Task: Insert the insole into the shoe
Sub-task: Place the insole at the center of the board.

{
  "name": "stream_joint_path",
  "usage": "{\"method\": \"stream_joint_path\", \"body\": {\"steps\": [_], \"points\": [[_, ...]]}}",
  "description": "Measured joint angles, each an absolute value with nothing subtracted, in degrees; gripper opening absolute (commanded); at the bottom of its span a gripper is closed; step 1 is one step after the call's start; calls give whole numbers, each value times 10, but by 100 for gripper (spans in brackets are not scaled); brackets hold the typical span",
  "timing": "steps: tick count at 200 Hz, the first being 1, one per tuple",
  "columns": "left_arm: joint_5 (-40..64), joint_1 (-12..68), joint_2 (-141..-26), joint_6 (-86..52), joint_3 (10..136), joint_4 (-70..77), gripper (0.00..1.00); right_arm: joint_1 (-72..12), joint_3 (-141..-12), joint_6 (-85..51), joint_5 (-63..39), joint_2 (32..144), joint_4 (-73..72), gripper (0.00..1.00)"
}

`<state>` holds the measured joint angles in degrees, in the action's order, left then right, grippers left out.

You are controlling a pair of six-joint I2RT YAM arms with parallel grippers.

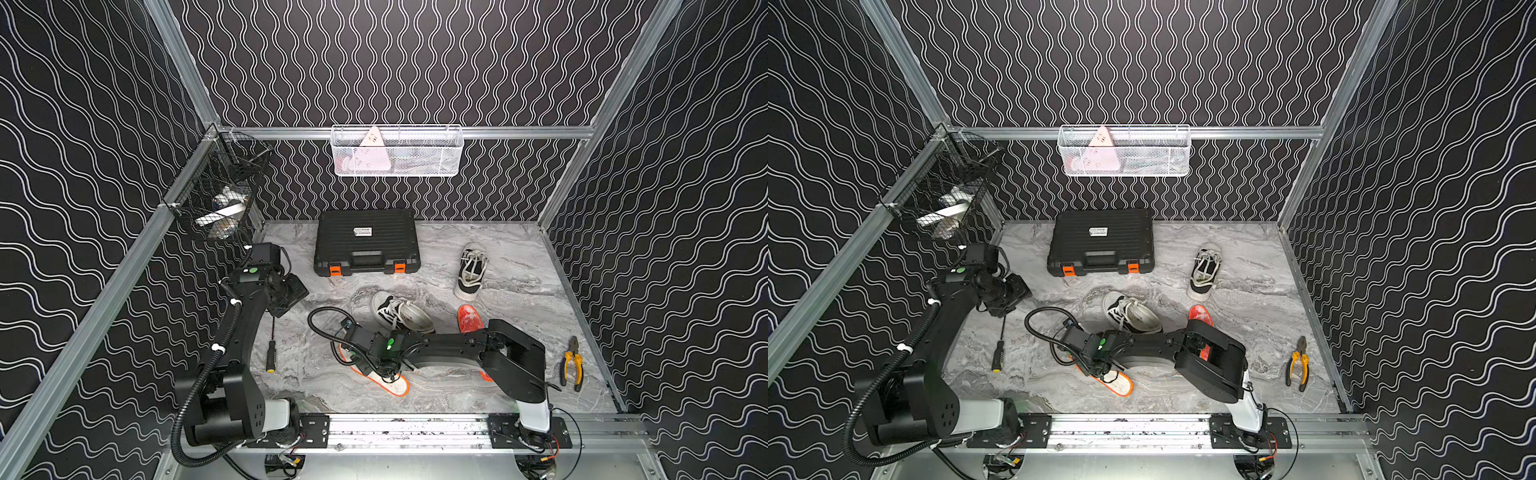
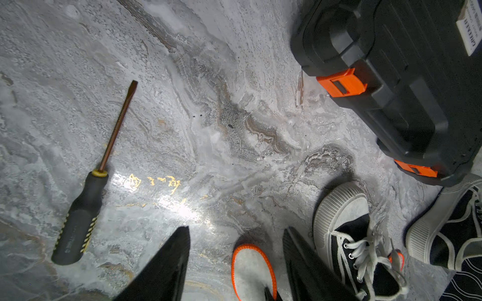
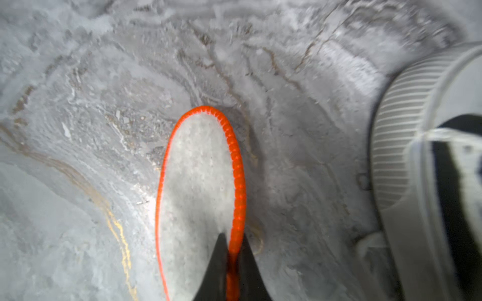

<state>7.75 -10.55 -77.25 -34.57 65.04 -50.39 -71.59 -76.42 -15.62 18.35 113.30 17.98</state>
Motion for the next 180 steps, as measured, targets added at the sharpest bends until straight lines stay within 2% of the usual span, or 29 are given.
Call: {"method": "stream_joint_path", "body": {"steps": [26,60,83,109,132,146,167,180], "points": [[73,-105,-773,-346,664,-503,62,-710,-773,-136,211,1115,173,1],[59,-105,-770,-346,673,-503,62,-709,-809,-86,301,1117,175,5],[52,-105,-768,-346,674,-504,62,-719,-819,-49,356,1158,164,10],[38,-106,-766,-348,674,-506,62,-733,-827,-30,402,1225,160,8],[30,-110,-765,-348,674,-506,62,-749,-821,-25,419,1235,155,8],[29,-110,-765,-348,674,-506,62,-760,-821,-26,419,1233,154,14],[28,-110,-766,-348,674,-506,62,-769,-833,-45,404,1227,161,17],[28,-110,-768,-348,674,-506,62,-768,-840,-67,386,1218,164,29]]}}
